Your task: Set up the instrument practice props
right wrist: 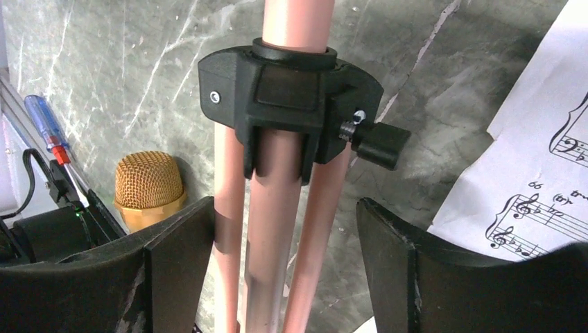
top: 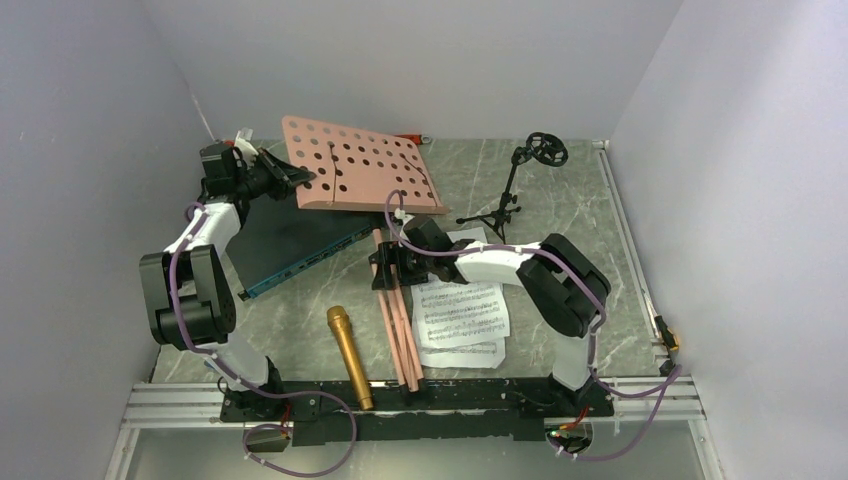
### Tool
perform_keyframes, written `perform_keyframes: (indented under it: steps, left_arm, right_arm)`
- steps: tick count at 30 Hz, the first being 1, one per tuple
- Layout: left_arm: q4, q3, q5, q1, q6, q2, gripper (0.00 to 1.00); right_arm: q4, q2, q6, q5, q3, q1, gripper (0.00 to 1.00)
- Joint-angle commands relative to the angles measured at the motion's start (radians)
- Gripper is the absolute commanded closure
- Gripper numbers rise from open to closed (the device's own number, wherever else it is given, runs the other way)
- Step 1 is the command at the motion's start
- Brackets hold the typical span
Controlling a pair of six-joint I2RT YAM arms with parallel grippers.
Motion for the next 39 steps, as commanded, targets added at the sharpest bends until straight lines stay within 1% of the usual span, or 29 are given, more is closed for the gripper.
perform_keyframes:
  steps: [1, 3, 7, 9, 11, 16, 19, 21, 23, 24, 26, 27, 29, 30, 31, 32, 39]
  left_arm:
    - [0.061, 0.025, 0.088, 0.001, 0.042, -0.07, 0.97]
    - [0.054, 0.029, 0.089, 0.001, 0.046, -0.071, 0.97]
    - [0.056, 0.033, 0.09, 0.001, 0.045, -0.073, 0.97]
    - [0.046, 0.036, 0.094, 0.002, 0.051, -0.069, 0.98]
    - [0.04, 0.038, 0.095, 0.001, 0.053, -0.069, 0.97]
    - [0.035, 0.04, 0.092, 0.001, 0.057, -0.069, 0.98]
    - [0.029, 0.044, 0.098, 0.002, 0.06, -0.065, 0.97]
    - [0.025, 0.043, 0.1, 0.001, 0.061, -0.069, 0.97]
    - [0.027, 0.044, 0.099, 0.001, 0.06, -0.073, 0.97]
    - [0.027, 0.046, 0.1, 0.001, 0.058, -0.075, 0.97]
    - [0.03, 0.047, 0.105, 0.001, 0.055, -0.077, 0.97]
    - [0.031, 0.049, 0.107, 0.001, 0.052, -0.079, 0.97]
    - [0.033, 0.054, 0.112, 0.002, 0.048, -0.081, 0.97]
    - [0.038, 0.056, 0.117, 0.001, 0.042, -0.082, 0.97]
    - [0.045, 0.058, 0.119, 0.001, 0.035, -0.084, 0.97]
    - [0.055, 0.061, 0.125, 0.001, 0.028, -0.087, 0.97]
    - [0.124, 0.1, 0.179, 0.002, -0.054, -0.11, 0.97]
  right_arm:
    - [0.061, 0.017, -0.01, 0.032, -0.023, -0.015, 0.21]
    - [0.086, 0.019, -0.004, 0.015, -0.034, -0.015, 0.18]
    - [0.15, 0.038, 0.005, -0.059, -0.041, -0.015, 0.17]
    - [0.202, 0.046, 0.015, -0.119, -0.053, -0.016, 0.13]
    - [0.258, 0.05, 0.026, -0.148, -0.062, -0.016, 0.1]
    - [0.276, 0.094, 0.047, -0.197, -0.034, -0.019, 0.11]
    - [0.315, 0.121, 0.092, -0.212, -0.041, -0.031, 0.15]
    - [0.366, 0.138, 0.14, -0.225, -0.063, -0.045, 0.22]
    - [0.411, 0.143, 0.165, -0.232, -0.087, -0.06, 0.34]
    - [0.422, 0.138, 0.167, -0.227, -0.096, -0.064, 0.38]
    - [0.416, 0.129, 0.148, -0.212, -0.099, -0.067, 0.41]
    - [0.407, 0.125, 0.138, -0.21, -0.094, -0.066, 0.47]
    - [0.388, 0.122, 0.117, -0.212, -0.082, -0.066, 0.63]
    - [0.379, 0.118, 0.109, -0.212, -0.076, -0.066, 0.8]
    - [0.368, 0.114, 0.099, -0.212, -0.069, -0.066, 0.93]
    - [0.356, 0.107, 0.089, -0.208, -0.063, -0.065, 1.0]
    - [0.277, 0.035, -0.014, -0.142, -0.02, -0.064, 1.0]
